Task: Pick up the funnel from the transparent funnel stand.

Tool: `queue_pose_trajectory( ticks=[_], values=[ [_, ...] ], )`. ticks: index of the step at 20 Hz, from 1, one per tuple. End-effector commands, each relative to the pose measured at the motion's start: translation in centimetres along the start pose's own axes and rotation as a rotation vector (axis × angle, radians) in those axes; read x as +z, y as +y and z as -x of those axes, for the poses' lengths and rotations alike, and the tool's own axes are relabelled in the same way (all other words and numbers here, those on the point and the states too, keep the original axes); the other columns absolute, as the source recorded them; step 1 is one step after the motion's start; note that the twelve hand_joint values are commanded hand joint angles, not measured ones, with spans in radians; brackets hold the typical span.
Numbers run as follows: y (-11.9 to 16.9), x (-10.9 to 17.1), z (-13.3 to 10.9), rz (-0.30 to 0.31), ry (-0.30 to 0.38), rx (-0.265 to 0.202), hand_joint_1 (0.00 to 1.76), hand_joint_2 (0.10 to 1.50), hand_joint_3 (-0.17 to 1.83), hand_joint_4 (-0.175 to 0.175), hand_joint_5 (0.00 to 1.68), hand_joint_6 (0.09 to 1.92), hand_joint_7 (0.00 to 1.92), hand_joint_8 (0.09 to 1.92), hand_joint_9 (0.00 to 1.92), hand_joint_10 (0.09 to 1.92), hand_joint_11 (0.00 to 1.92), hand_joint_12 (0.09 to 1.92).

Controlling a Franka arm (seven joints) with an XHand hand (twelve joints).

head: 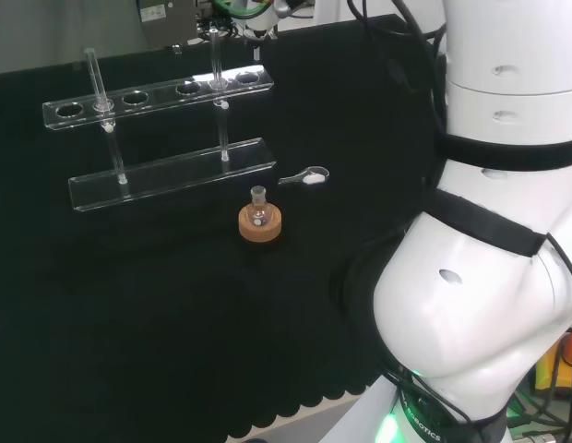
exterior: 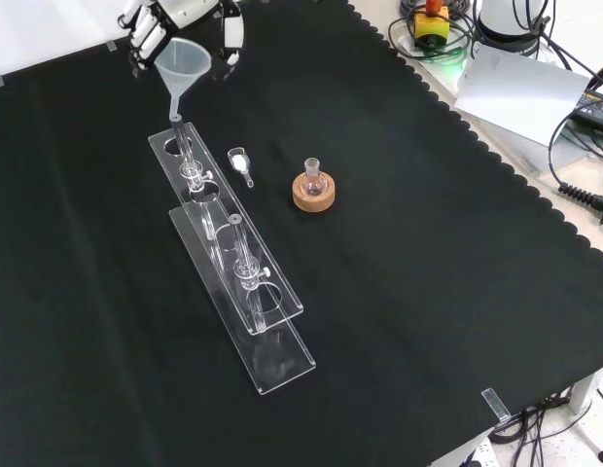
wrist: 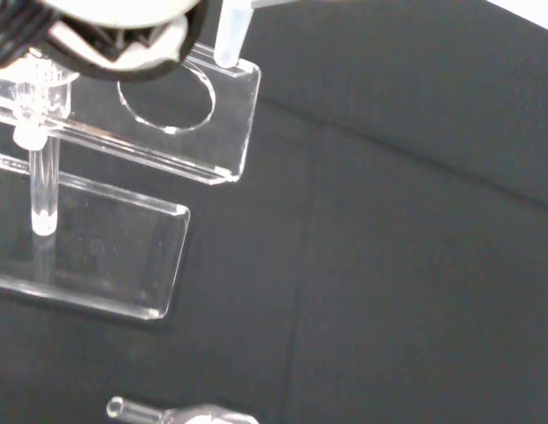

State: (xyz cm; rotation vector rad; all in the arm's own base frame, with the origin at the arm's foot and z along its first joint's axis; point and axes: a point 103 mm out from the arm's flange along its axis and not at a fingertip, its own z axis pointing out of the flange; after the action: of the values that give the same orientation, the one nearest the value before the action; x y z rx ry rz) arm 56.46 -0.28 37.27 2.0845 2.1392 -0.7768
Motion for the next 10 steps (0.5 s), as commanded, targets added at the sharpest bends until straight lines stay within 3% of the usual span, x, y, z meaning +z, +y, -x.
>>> queue_pose_trajectory(
  ticks=[1, 4, 10],
  values=[
    [-3.3, 0.2, 0.4, -0.009, 0.000, 0.013, 0.99, 0.72, 0.74, -0.025, 0.67, 0.79, 0.56, 0.66, 0.90, 0.47, 0.48, 1.32],
    [-6.3, 0.7, 0.0, 0.000, 0.000, 0.022, 0.99, 0.72, 0.74, -0.025, 0.66, 0.80, 0.55, 0.66, 0.90, 0.47, 0.48, 1.32],
    [-8.8, 2.5, -1.0, -0.053, 0.015, 0.022, 0.99, 0.72, 0.75, -0.025, 0.66, 0.80, 0.55, 0.67, 0.90, 0.47, 0.47, 1.32]
  ],
)
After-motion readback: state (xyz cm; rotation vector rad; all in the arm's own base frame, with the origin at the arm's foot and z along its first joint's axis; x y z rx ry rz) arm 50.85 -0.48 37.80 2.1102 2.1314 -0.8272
